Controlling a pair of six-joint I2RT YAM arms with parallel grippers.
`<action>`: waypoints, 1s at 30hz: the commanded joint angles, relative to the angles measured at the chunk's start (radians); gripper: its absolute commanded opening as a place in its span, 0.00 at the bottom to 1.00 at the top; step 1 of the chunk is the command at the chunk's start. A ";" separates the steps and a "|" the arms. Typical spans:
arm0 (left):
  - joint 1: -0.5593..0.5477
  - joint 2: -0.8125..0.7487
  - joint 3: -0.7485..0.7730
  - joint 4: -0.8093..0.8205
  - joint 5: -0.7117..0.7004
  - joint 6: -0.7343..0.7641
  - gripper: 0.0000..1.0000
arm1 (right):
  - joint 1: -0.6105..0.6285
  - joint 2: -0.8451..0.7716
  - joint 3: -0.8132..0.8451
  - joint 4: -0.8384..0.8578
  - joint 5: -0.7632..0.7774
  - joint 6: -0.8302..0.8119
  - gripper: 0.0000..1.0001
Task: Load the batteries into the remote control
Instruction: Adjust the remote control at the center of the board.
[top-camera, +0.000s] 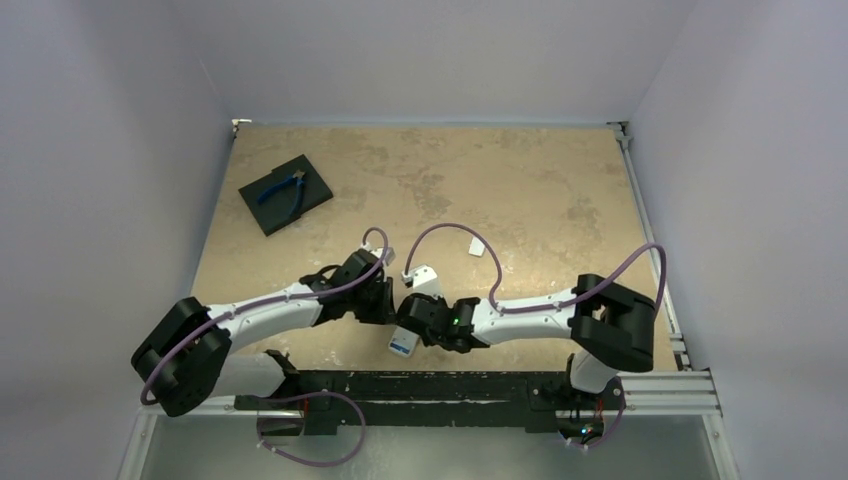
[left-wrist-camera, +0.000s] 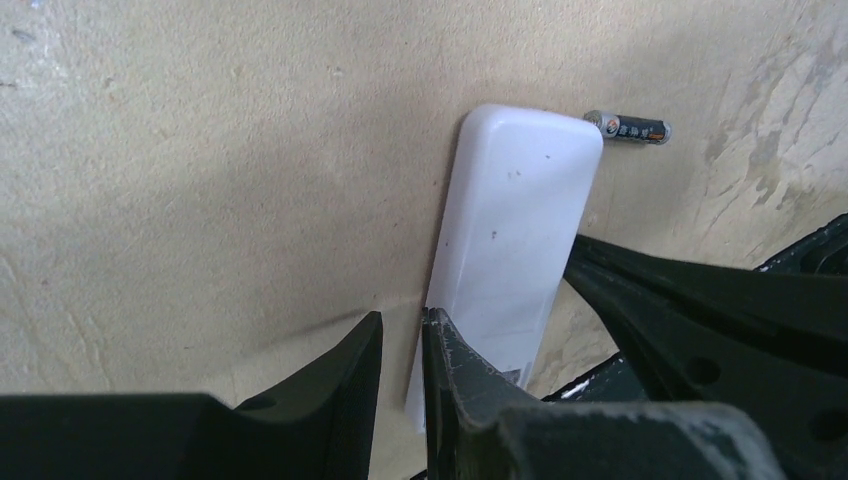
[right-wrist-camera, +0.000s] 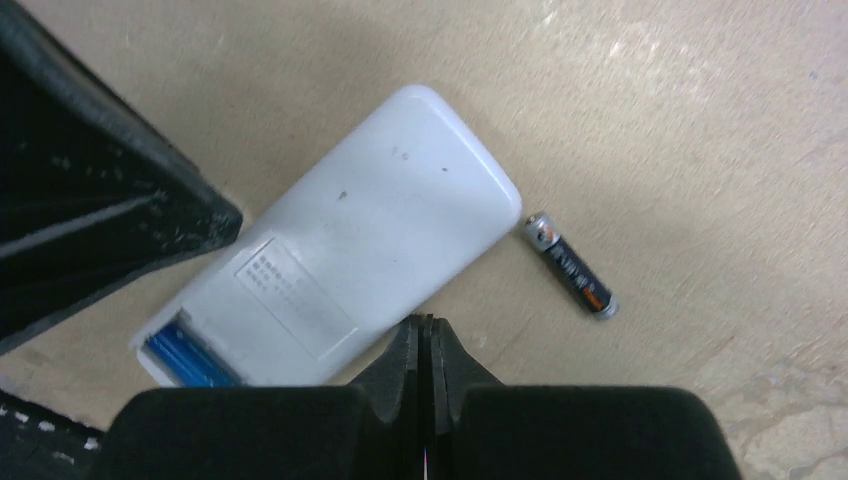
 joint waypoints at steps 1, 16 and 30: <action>-0.004 -0.041 -0.014 -0.021 -0.021 -0.013 0.20 | -0.027 0.018 0.046 0.034 0.020 -0.041 0.00; -0.004 -0.127 -0.054 -0.037 -0.012 -0.040 0.21 | -0.047 0.044 0.080 0.036 0.000 -0.090 0.00; -0.004 -0.216 -0.029 -0.108 -0.046 -0.054 0.24 | -0.081 0.015 0.122 -0.027 0.026 -0.138 0.00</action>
